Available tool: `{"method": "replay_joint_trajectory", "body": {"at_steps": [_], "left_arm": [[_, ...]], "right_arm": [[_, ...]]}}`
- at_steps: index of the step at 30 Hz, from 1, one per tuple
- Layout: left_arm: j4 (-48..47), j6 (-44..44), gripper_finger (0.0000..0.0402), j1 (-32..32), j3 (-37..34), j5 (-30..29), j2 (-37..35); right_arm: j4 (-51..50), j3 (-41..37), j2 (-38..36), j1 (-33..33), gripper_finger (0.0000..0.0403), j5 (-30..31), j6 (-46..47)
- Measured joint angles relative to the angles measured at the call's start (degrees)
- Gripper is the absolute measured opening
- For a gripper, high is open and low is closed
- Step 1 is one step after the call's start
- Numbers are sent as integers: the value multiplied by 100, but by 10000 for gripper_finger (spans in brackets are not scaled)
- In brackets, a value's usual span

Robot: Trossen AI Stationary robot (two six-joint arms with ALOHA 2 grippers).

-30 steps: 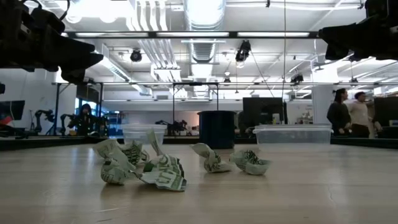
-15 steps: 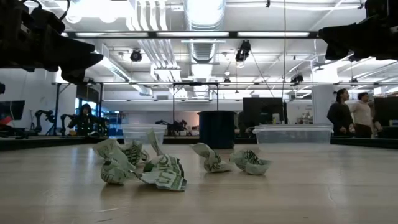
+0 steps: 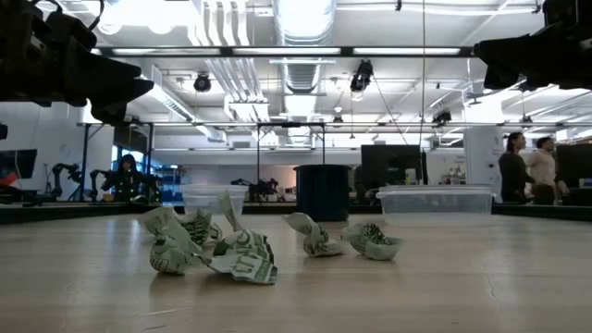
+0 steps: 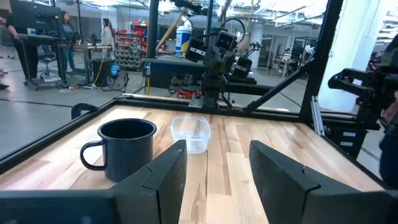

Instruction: Pick and place items into bin

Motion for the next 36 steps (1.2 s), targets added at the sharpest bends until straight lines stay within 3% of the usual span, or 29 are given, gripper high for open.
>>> {"method": "replay_joint_trajectory", "body": {"at_steps": [27,29,32,36], "left_arm": [[1,2,160,0,0,-1,0],[2,0,160,0,0,0,-2],[150,-5,160,0,0,-2,0],[866,-20,160,0,0,1,2]], "right_arm": [[249,0,0,0,38,-13,-269],[551,0,0,0,38,-159,183],[864,1,-2,0,38,-325,1591],[1081,0,-2,0,38,-313,3044]]}}
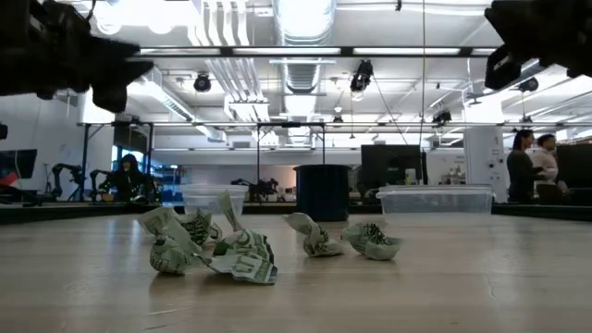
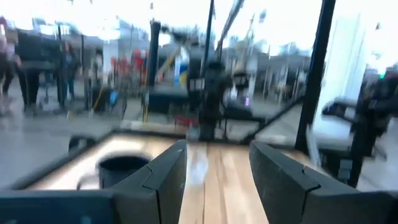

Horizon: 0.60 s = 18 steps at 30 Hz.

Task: Pick and place items into bin
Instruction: Put the stevia packet into the left transparent bin

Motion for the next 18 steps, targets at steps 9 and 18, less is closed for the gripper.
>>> {"method": "replay_joint_trajectory", "body": {"at_steps": [9,18], "left_arm": [[1093,-595,160,0,0,1182,-13],[1598,-1350,160,-4,-2,2734,-11]], "right_arm": [[185,2,4,2,38,-444,1533],[458,0,1,2,38,-217,1568]]}}
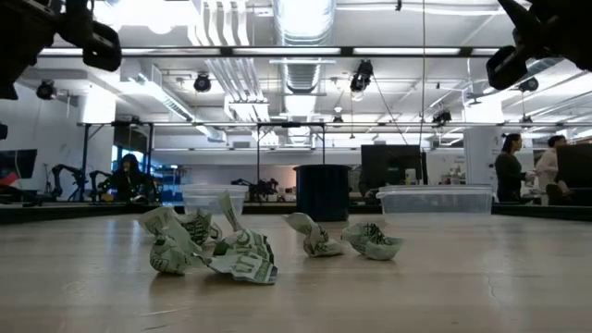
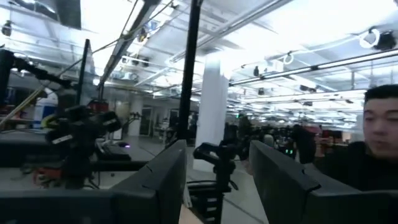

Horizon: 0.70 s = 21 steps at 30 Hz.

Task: Pick and place items into bin
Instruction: Put the stevia packet into the left transparent bin

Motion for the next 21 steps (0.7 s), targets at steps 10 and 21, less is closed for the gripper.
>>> {"method": "replay_joint_trajectory", "body": {"at_steps": [10,21], "left_arm": [[300,-90,160,6,0,162,36],[492,165,160,7,0,-546,131]], "right_arm": [[-2,0,203,0,38,86,-397],[330,0,1217,1,38,479,-1238]]}}
